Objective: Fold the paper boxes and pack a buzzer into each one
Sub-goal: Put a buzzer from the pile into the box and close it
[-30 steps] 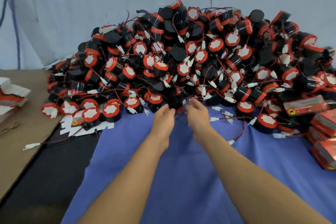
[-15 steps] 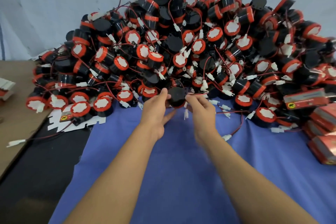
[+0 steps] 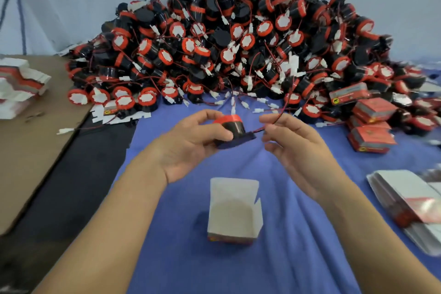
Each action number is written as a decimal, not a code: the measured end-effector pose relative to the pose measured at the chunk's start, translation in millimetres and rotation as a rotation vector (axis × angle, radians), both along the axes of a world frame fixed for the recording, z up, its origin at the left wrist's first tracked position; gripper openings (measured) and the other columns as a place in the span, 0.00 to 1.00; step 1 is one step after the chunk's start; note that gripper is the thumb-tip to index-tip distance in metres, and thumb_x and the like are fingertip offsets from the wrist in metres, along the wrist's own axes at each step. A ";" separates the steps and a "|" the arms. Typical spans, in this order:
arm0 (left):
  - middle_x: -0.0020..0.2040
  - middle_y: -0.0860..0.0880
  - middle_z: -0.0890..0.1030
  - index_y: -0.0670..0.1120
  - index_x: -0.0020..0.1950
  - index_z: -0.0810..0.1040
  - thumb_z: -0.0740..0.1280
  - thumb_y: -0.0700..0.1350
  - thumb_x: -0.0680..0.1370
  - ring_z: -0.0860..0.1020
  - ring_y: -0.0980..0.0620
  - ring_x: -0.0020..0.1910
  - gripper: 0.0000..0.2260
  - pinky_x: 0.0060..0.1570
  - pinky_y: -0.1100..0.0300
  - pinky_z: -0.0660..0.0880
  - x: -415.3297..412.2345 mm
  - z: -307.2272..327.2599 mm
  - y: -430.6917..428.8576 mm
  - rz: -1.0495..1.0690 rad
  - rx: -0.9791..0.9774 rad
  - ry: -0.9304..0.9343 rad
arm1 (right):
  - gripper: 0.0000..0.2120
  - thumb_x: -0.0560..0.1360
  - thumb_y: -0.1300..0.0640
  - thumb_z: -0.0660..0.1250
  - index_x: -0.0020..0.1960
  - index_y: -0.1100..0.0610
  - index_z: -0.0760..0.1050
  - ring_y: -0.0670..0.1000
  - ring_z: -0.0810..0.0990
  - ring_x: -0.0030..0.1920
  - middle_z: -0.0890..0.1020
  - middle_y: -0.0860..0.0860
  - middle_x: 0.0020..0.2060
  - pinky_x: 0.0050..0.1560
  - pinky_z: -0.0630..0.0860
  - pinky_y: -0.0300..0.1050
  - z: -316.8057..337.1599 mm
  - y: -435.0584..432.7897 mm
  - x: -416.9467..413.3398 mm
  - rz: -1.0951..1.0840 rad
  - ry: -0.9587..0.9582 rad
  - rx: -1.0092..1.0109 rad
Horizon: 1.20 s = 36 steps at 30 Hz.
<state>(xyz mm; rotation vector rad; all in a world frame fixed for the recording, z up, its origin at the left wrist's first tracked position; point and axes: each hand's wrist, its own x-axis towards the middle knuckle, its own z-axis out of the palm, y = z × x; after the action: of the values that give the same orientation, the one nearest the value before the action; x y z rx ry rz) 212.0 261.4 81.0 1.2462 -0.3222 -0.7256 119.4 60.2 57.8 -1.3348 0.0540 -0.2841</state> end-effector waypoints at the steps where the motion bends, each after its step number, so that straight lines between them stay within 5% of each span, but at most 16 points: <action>1: 0.50 0.44 0.85 0.47 0.53 0.79 0.74 0.36 0.67 0.83 0.44 0.54 0.16 0.58 0.56 0.80 -11.2 2.0 6.6 -0.002 0.041 -0.089 | 0.05 0.74 0.59 0.74 0.49 0.54 0.85 0.47 0.80 0.41 0.81 0.50 0.40 0.45 0.77 0.37 5.4 2.7 -12.8 -0.009 -0.009 0.052; 3: 0.53 0.48 0.85 0.48 0.51 0.78 0.77 0.36 0.65 0.84 0.44 0.56 0.18 0.57 0.51 0.79 -33.1 6.6 19.6 -0.020 0.164 -0.292 | 0.04 0.77 0.61 0.70 0.49 0.56 0.83 0.46 0.81 0.39 0.82 0.50 0.40 0.44 0.78 0.36 12.7 10.3 -35.6 -0.105 -0.049 0.033; 9: 0.53 0.61 0.81 0.58 0.54 0.77 0.79 0.36 0.68 0.78 0.59 0.60 0.23 0.56 0.68 0.76 -84.6 6.7 38.4 -0.005 0.429 -0.848 | 0.09 0.81 0.66 0.67 0.49 0.53 0.79 0.48 0.85 0.39 0.83 0.47 0.38 0.43 0.82 0.39 17.3 30.2 -78.4 -0.281 -0.127 -0.431; 12: 0.52 0.64 0.79 0.59 0.54 0.77 0.79 0.41 0.69 0.73 0.59 0.58 0.20 0.55 0.66 0.70 -99.9 -3.9 41.0 0.023 0.588 -1.003 | 0.07 0.78 0.60 0.69 0.46 0.49 0.77 0.50 0.86 0.39 0.84 0.47 0.37 0.43 0.83 0.43 14.2 39.6 -85.2 -0.258 -0.092 -0.578; 15: 0.53 0.61 0.80 0.56 0.55 0.77 0.76 0.42 0.70 0.72 0.52 0.55 0.18 0.58 0.55 0.68 -110.3 -18.5 36.0 0.015 0.746 -1.169 | 0.09 0.80 0.59 0.69 0.45 0.47 0.75 0.57 0.85 0.39 0.84 0.47 0.38 0.43 0.83 0.60 7.6 45.8 -88.7 -0.215 0.000 -0.732; 19: 0.68 0.56 0.76 0.51 0.56 0.79 0.75 0.39 0.69 0.75 0.46 0.57 0.18 0.56 0.47 0.70 -121.3 -39.2 41.8 0.032 0.842 -1.338 | 0.08 0.82 0.54 0.67 0.44 0.47 0.77 0.63 0.84 0.44 0.86 0.49 0.39 0.45 0.82 0.67 2.2 50.7 -91.9 -0.128 0.169 -0.758; 25: 0.64 0.48 0.68 0.47 0.58 0.81 0.77 0.37 0.70 0.71 0.47 0.48 0.17 0.49 0.54 0.69 -133.8 -70.9 40.7 0.170 0.787 -1.504 | 0.09 0.79 0.56 0.71 0.41 0.46 0.81 0.50 0.83 0.40 0.85 0.47 0.36 0.40 0.79 0.47 -0.5 50.9 -90.2 -0.161 0.305 -0.913; 27: 0.60 0.49 0.71 0.48 0.58 0.82 0.75 0.39 0.72 0.67 0.50 0.45 0.15 0.47 0.55 0.68 -135.8 -79.3 39.7 0.206 0.816 -1.555 | 0.08 0.79 0.56 0.71 0.43 0.46 0.82 0.47 0.82 0.39 0.85 0.45 0.38 0.38 0.78 0.42 0.2 50.9 -89.3 -0.151 0.321 -0.949; 30: 0.51 0.52 0.77 0.50 0.58 0.82 0.74 0.41 0.73 0.76 0.50 0.49 0.15 0.50 0.54 0.69 -137.4 -92.9 39.6 0.184 0.937 -1.644 | 0.08 0.78 0.57 0.72 0.44 0.45 0.81 0.44 0.81 0.41 0.85 0.44 0.42 0.37 0.75 0.35 -0.2 49.2 -87.7 -0.137 0.344 -0.993; 36: 0.56 0.51 0.78 0.54 0.67 0.78 0.74 0.38 0.63 0.74 0.46 0.57 0.32 0.53 0.49 0.64 -141.6 -102.7 35.8 0.137 1.087 -1.548 | 0.05 0.78 0.54 0.72 0.43 0.48 0.79 0.40 0.77 0.33 0.82 0.44 0.36 0.32 0.71 0.31 3.0 54.2 -83.7 -0.102 0.363 -1.011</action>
<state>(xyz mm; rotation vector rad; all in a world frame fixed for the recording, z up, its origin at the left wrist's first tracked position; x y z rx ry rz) 70.3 297.1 -21.7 2.6885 -1.1557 0.4722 35.7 114.4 60.7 -2.3844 0.3151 -0.1438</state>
